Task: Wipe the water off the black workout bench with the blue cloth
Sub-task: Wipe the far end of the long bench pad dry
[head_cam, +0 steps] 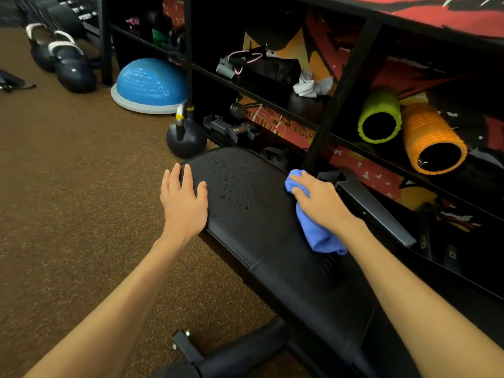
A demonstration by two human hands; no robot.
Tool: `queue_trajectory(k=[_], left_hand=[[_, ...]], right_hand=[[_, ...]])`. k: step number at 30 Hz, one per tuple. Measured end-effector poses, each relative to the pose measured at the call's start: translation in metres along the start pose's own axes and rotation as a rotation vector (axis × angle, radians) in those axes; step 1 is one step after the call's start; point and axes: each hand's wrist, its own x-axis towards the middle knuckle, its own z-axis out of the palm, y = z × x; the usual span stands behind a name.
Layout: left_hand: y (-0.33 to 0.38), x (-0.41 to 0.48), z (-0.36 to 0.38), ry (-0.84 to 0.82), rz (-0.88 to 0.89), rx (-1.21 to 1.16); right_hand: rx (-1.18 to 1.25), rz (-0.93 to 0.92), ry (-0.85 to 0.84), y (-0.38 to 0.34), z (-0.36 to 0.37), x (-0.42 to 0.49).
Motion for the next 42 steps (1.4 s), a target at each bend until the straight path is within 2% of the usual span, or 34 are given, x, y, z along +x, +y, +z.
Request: queue_trajectory(k=[3, 5, 8, 13, 16, 18, 21, 23, 25, 30, 36, 39, 42], left_hand=[[0.000, -0.001, 0.002, 0.003, -0.002, -0.007], [-0.001, -0.001, 0.002, 0.008, -0.003, -0.006], [-0.002, -0.001, 0.002, 0.007, -0.005, 0.000], [-0.002, -0.003, 0.001, 0.001, -0.009, -0.005], [-0.001, -0.003, 0.001, 0.007, -0.010, -0.018], [0.001, -0.002, 0.001, 0.007, -0.004, -0.025], [0.000, -0.001, 0.002, 0.010, -0.002, -0.023], [-0.001, -0.001, 0.002, 0.014, -0.002, -0.021], [-0.003, -0.001, 0.002, 0.019, -0.004, -0.018], [-0.002, -0.001, 0.002, 0.017, -0.004, -0.012], [-0.001, -0.002, 0.001, 0.005, -0.009, -0.018], [0.000, 0.000, 0.001, 0.008, -0.004, -0.020], [0.001, 0.000, 0.001, 0.005, -0.003, -0.015]], right_hand=[[-0.053, 0.095, 0.014, -0.001, 0.004, 0.022], [-0.107, 0.094, 0.001, -0.010, 0.010, 0.028], [-0.136, 0.029, -0.007, -0.030, 0.020, 0.020], [0.000, -0.146, -0.107, -0.056, 0.029, -0.030], [0.097, -0.242, -0.106, -0.045, 0.025, -0.048], [0.087, -0.191, -0.029, -0.027, 0.016, -0.043], [0.047, 0.048, 0.096, 0.001, 0.002, -0.021], [0.028, 0.193, 0.101, 0.007, 0.002, -0.007], [-0.066, 0.220, 0.090, 0.001, 0.009, 0.001], [-0.119, 0.074, 0.053, -0.034, 0.025, -0.012], [0.099, -0.295, -0.119, -0.060, 0.027, -0.070], [0.158, -0.304, -0.139, -0.041, 0.013, -0.067], [0.072, -0.129, -0.034, -0.018, 0.007, -0.038]])
